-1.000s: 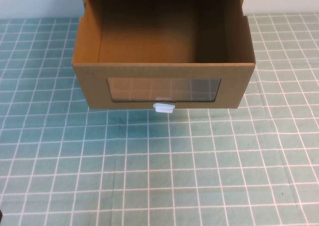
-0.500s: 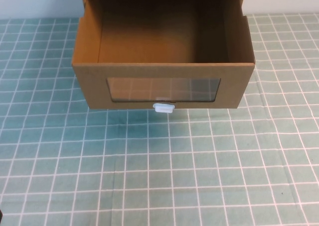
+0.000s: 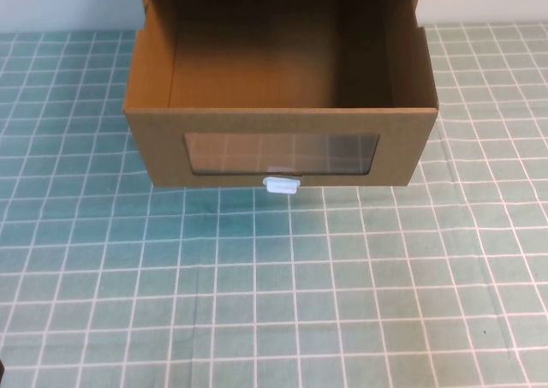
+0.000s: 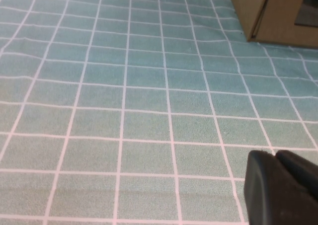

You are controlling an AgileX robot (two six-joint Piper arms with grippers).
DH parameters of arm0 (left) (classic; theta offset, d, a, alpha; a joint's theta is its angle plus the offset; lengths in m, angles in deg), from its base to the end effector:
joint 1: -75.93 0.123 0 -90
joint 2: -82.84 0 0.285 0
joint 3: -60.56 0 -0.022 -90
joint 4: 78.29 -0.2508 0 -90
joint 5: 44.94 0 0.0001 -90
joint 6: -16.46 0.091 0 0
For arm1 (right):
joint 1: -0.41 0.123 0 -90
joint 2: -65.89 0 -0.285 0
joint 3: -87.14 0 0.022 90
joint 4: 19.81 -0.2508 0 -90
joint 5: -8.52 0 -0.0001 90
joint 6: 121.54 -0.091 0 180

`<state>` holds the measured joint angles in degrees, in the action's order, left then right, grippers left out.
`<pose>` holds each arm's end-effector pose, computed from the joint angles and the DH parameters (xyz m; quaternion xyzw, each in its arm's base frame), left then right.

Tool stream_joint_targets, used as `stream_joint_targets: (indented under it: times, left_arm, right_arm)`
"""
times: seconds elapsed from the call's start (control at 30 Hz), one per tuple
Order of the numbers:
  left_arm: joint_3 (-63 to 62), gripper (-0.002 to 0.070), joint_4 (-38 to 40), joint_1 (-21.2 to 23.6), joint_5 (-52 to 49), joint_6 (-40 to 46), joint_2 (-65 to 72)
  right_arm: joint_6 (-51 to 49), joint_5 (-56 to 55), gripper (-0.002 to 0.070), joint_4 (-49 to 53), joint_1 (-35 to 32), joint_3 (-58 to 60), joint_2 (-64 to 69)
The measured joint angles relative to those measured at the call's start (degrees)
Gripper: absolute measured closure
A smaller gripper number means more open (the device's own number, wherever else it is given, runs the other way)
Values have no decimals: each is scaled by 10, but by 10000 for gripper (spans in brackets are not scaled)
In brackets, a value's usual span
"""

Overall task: Open the shoe box
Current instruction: 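Pull the top drawer of the cardboard box fully open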

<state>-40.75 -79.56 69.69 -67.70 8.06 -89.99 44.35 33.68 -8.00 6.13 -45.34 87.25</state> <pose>0.0518 -0.0049 0.1695 -0.0095 0.8121 -0.0650 0.5798 0.0516 -0.0028 0.3320 0.0150 0.7286 0.0227 0.6844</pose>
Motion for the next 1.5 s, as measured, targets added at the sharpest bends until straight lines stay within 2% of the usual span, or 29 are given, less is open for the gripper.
stream_joint_targets:
  times: [0.27, 0.5, 0.77, 1.5]
  left_arm:
    - [0, 680, 0, 0, 0, 0, 0]
    - [0, 680, 0, 0, 0, 0, -1]
    - [0, 680, 0, 0, 0, 0, -1]
    - [0, 680, 0, 0, 0, 0, -1]
  right_arm:
    - [0, -10, 689, -22, -4, 185, -130]
    - [13, -75, 689, -75, -4, 289, -141]
    - [112, -53, 689, -84, -4, 303, -141]
    - [136, -22, 689, -105, -4, 310, -144]
